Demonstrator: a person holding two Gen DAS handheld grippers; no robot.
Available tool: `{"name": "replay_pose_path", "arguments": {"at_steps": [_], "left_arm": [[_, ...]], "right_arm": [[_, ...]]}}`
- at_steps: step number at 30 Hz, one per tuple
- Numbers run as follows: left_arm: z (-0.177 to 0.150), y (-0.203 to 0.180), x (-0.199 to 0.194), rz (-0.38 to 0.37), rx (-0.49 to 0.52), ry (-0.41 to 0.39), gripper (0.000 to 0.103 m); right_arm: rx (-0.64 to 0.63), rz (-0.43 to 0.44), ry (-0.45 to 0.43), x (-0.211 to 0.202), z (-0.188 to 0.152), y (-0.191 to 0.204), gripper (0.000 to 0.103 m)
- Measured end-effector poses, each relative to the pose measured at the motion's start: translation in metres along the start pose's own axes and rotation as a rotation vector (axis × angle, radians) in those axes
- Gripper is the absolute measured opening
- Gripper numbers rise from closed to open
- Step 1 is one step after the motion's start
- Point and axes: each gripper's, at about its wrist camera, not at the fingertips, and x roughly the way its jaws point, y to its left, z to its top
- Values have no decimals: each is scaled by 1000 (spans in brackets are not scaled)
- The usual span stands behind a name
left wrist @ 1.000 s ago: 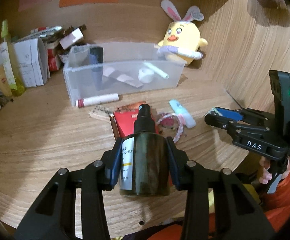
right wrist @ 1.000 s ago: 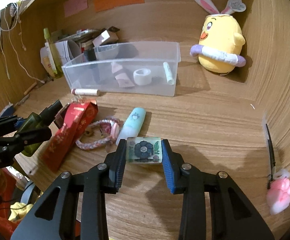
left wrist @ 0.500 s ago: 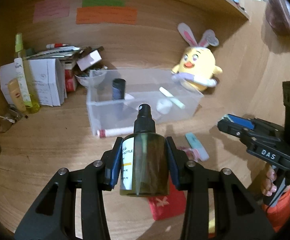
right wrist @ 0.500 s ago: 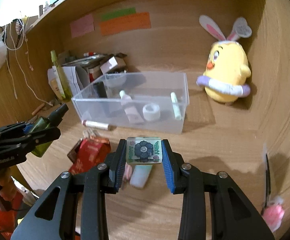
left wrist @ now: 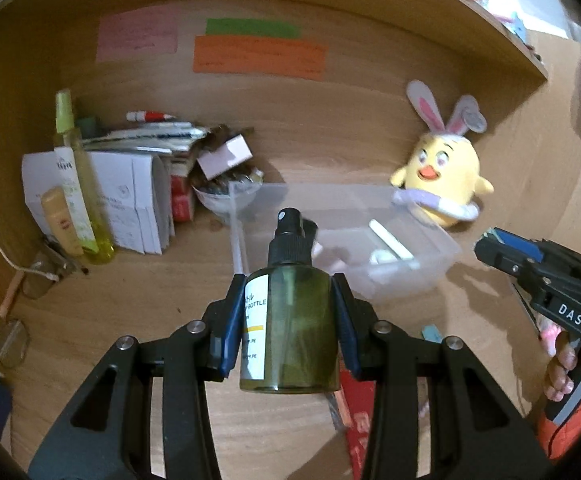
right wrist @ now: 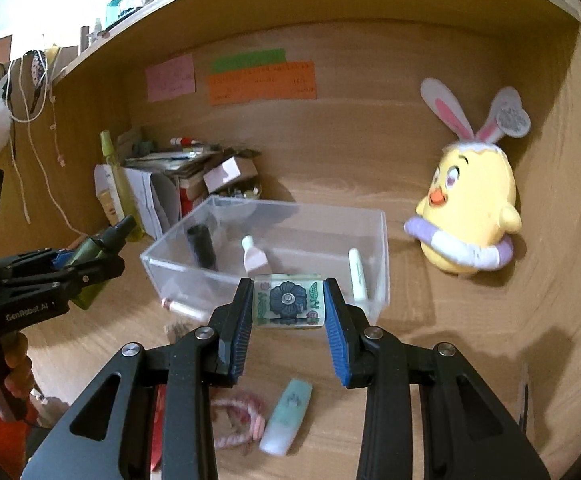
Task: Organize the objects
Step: 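Carry the green bottle with left tool while right tool carries the packet over the bin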
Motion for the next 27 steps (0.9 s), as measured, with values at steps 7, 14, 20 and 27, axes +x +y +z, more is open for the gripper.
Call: {"name": "replay_pose_path", "arguments": {"at_steps": [7,14,20,27], "left_arm": [[27,6,17,50,10,-14,41],[42,7,51,104,32,19,41],[46,7,78,130,49,57,41],[49,-2,98,133,69,73,41]], "right_arm": [[-24,-8,-7,23,26,5,31],[-13,0,35,53,43,0,31],[-25,-1,84,80,52,-3,31],[-23,-3,150,111,48,-8,31]]}}
